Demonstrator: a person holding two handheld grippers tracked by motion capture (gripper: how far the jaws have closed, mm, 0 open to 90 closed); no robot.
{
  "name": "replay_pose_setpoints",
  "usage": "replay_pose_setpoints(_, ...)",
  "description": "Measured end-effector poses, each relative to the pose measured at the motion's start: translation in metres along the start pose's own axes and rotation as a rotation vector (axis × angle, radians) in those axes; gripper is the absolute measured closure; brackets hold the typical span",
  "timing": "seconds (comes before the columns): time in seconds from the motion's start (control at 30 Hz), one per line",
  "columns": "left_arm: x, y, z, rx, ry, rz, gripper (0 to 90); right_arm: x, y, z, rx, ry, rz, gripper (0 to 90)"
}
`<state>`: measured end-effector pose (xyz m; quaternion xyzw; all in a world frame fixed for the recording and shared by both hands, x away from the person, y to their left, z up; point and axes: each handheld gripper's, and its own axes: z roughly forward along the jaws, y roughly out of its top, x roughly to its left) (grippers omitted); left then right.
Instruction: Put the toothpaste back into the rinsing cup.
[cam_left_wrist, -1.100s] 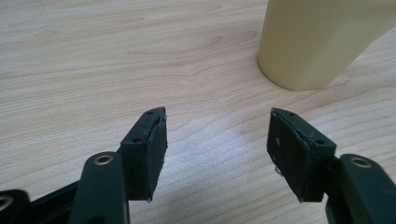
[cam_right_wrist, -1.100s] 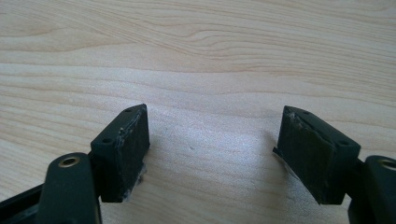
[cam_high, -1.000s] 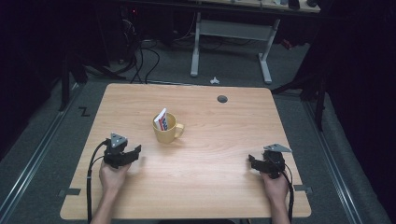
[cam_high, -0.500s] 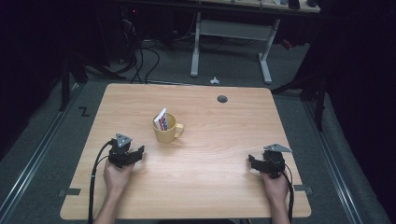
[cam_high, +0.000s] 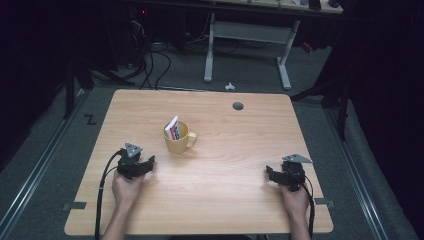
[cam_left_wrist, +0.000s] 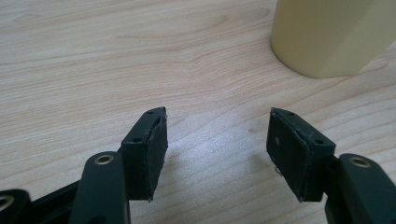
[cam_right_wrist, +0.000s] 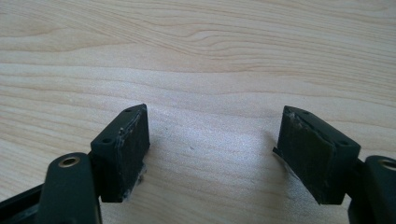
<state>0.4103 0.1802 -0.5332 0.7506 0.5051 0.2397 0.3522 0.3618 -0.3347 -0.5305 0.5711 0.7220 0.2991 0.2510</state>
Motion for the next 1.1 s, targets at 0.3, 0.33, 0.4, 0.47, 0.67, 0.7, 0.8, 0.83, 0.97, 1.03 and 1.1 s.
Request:
replay_pose_setpoints(0.3, -0.0013, -0.0002, 0.0026, 0.006, 0.004, 0.003, 38.8, 0.0, 0.0, 0.0, 0.0, 0.0, 0.0, 25.2)
replay_pose_setpoints(0.33, -0.0014, -0.0002, 0.0027, 0.008, 0.004, 0.003, 38.8, 0.0, 0.0, 0.0, 0.0, 0.0, 0.0, 25.1)
replay_pose_setpoints(0.4, -0.0018, 0.0, 0.0035, 0.021, 0.005, 0.006, 38.5, 0.0, 0.0, 0.0, 0.0, 0.0, 0.0, 25.1)
replay_pose_setpoints(0.47, -0.0016, 0.0001, 0.0039, 0.031, 0.005, 0.004, 37.5, 0.0, 0.0, 0.0, 0.0, 0.0, 0.0, 25.2)
replay_pose_setpoints(0.67, 0.0, 0.0, 0.0045, 0.038, 0.001, -0.018, 33.5, 0.0001, -0.0001, 0.0, 0.0, 0.0, 0.0, 25.2)
replay_pose_setpoints(0.7, -0.0002, 0.0, 0.0045, 0.038, 0.002, -0.018, 33.1, 0.0001, 0.0, 0.0, 0.0, 0.0, 0.001, 25.1)
replay_pose_setpoints(0.8, -0.0001, 0.0, 0.0045, 0.039, 0.001, -0.018, 32.7, 0.0, -0.0001, 0.0, 0.0, 0.0, 0.0, 25.1)
replay_pose_setpoints(0.83, -0.0001, 0.0, 0.0045, 0.039, 0.001, -0.019, 32.7, 0.0001, -0.0001, 0.0, 0.0, 0.0, 0.001, 25.1)
replay_pose_setpoints(0.97, -0.0001, 0.0, 0.0045, 0.039, -0.001, -0.019, 32.4, 0.0001, 0.0, 0.0, 0.0, 0.0, 0.001, 25.1)
replay_pose_setpoints(1.03, 0.0, 0.0, 0.0046, 0.04, -0.004, -0.019, 32.3, 0.0, 0.0, 0.0, 0.0, 0.0, 0.0, 25.2)
replay_pose_setpoints(1.1, 0.0, 0.0, 0.0046, 0.04, -0.004, -0.019, 31.7, 0.0001, 0.0, 0.0, 0.0, 0.0, 0.001, 25.2)
